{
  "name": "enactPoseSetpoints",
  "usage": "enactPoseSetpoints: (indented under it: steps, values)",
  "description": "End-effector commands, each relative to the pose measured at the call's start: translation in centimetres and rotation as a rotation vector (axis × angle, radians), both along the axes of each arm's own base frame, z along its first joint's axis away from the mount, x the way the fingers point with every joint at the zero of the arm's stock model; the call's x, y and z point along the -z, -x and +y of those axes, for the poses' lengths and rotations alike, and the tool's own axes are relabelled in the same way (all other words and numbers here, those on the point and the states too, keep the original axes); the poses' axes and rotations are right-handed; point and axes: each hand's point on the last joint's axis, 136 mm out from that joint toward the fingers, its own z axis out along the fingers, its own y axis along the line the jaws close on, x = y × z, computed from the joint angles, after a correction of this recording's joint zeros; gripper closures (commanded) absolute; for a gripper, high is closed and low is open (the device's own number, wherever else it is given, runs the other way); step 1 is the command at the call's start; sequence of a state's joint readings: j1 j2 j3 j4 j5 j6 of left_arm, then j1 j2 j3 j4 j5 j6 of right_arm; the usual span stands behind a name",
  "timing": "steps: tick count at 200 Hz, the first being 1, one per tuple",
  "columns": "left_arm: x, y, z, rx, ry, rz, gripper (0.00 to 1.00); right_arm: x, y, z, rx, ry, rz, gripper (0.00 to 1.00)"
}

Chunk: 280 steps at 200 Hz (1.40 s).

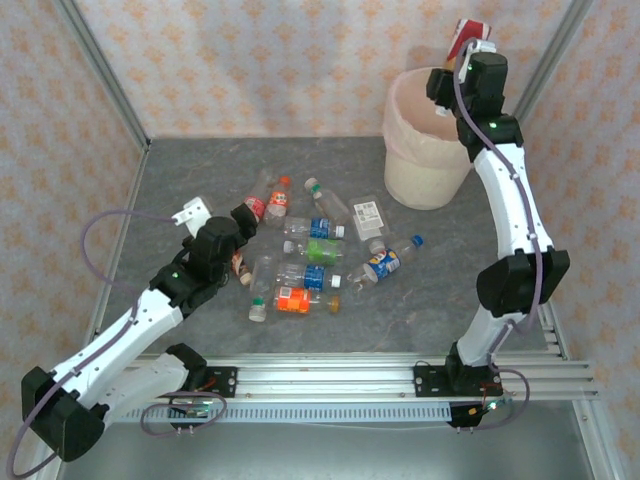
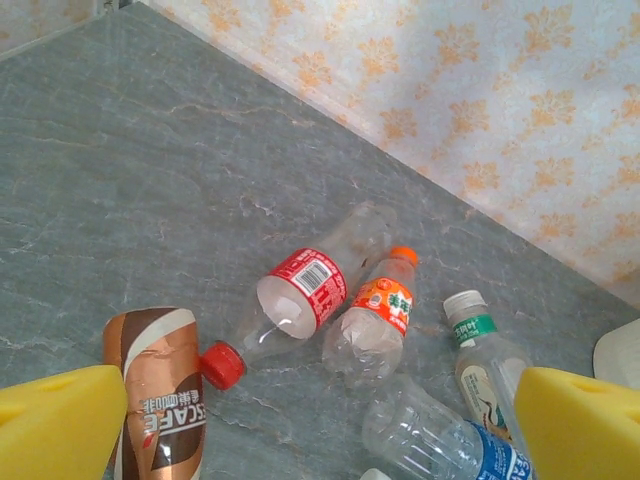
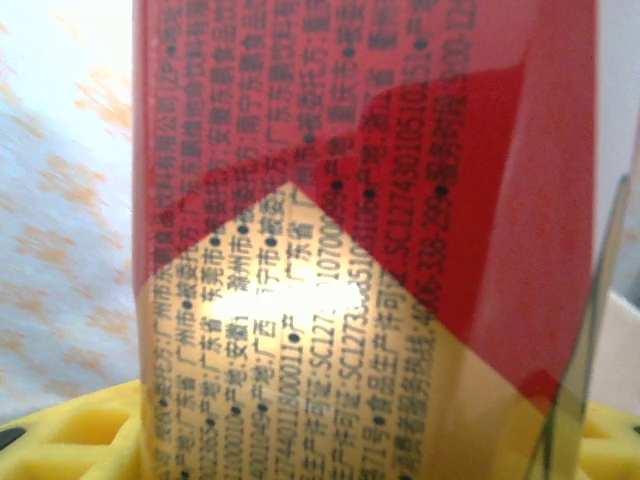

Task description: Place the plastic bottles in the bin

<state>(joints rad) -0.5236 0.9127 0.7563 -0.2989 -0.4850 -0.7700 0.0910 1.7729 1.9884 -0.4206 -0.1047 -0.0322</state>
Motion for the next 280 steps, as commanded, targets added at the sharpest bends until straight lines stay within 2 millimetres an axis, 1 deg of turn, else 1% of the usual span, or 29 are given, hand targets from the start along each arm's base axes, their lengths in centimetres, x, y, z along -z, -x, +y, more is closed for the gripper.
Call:
enactPoseSetpoints:
  steps: [1,16,31,41,67,85,98,116,138,144,150,155,185,211,238,252,258,260,264,265,267,269,276,280]
  values:
    - [0.3,0.8,1.5,-0.072,-0.007,0.000,0.00,1.0,-0.6,-0.7,0.020,0.032,0.049,0.56]
    - [0.5,1.0,1.6,-0.080,-0.005,0.004,0.00,2.8,-1.4,-1.1,0.042,0.043,0.112,0.55]
    - [0.7,1.2,1.8,-0.088,-0.008,0.008,0.00,4.7,-2.2,-0.9,0.036,0.041,0.170,0.54]
    - [0.8,1.3,2.0,-0.094,-0.012,0.012,0.00,5.5,-2.6,-0.8,0.032,0.036,0.200,0.52]
    - [1.0,1.6,2.4,-0.107,-0.024,0.019,0.00,7.2,-3.5,-1.0,0.056,0.025,0.266,0.50]
    - [1.2,2.0,2.8,-0.120,-0.034,0.024,0.00,8.2,-4.0,-0.4,0.037,0.003,0.302,0.48]
    - [1.5,2.2,3.2,-0.135,-0.042,0.032,0.00,9.4,-4.3,0.2,0.011,-0.021,0.337,0.47]
    - [1.7,2.6,3.6,-0.152,-0.049,0.038,0.00,10.1,-4.5,0.7,-0.003,-0.049,0.370,0.45]
    - [2.0,2.7,3.8,-0.158,-0.056,0.046,0.00,10.2,-4.6,1.0,-0.010,-0.071,0.379,0.40]
    - [2.0,2.7,3.8,-0.159,-0.058,0.049,0.00,10.0,-4.6,0.9,0.001,-0.070,0.375,0.37]
    - [2.1,2.7,3.8,-0.159,-0.060,0.052,0.00,9.8,-4.5,0.6,0.015,-0.070,0.373,0.30]
    - [2.2,2.7,3.8,-0.158,-0.060,0.055,0.00,9.7,-4.5,0.4,0.026,-0.067,0.370,0.26]
    - [2.8,2.5,3.7,-0.160,-0.061,0.081,0.00,8.5,-3.9,-0.2,0.057,-0.060,0.351,0.14]
    - [3.1,2.1,3.5,-0.156,-0.060,0.099,0.00,7.0,-3.0,-0.4,0.061,-0.050,0.328,0.12]
    - [3.3,1.9,3.3,-0.152,-0.059,0.111,0.00,5.4,-1.6,-0.3,0.056,-0.039,0.304,0.11]
    - [3.4,1.9,3.2,-0.150,-0.059,0.116,0.00,4.6,-0.5,-0.3,0.051,-0.036,0.281,0.10]
    - [3.5,1.9,3.3,-0.151,-0.060,0.119,0.00,4.7,0.1,-0.3,0.049,-0.038,0.279,0.10]
    - [3.6,1.9,3.3,-0.153,-0.060,0.119,0.00,4.3,0.3,-0.3,0.047,-0.040,0.268,0.10]
    - [3.6,1.9,3.3,-0.154,-0.059,0.119,0.00,4.1,0.7,-0.4,0.047,-0.041,0.260,0.09]
    - [3.6,1.9,3.3,-0.154,-0.058,0.119,0.00,4.5,0.8,-0.4,0.046,-0.041,0.267,0.09]
    - [3.6,1.9,3.3,-0.153,-0.057,0.119,0.00,4.2,1.1,-0.4,0.046,-0.042,0.259,0.09]
    - [3.6,1.9,3.3,-0.155,-0.057,0.119,0.00,4.4,1.2,-0.4,0.045,-0.042,0.259,0.09]
    - [3.6,1.9,3.4,-0.158,-0.054,0.117,0.00,3.7,2.1,-0.5,0.045,-0.047,0.231,0.09]
    - [3.6,1.9,3.3,-0.157,-0.054,0.117,0.00,3.9,2.6,-0.4,0.043,-0.051,0.228,0.08]
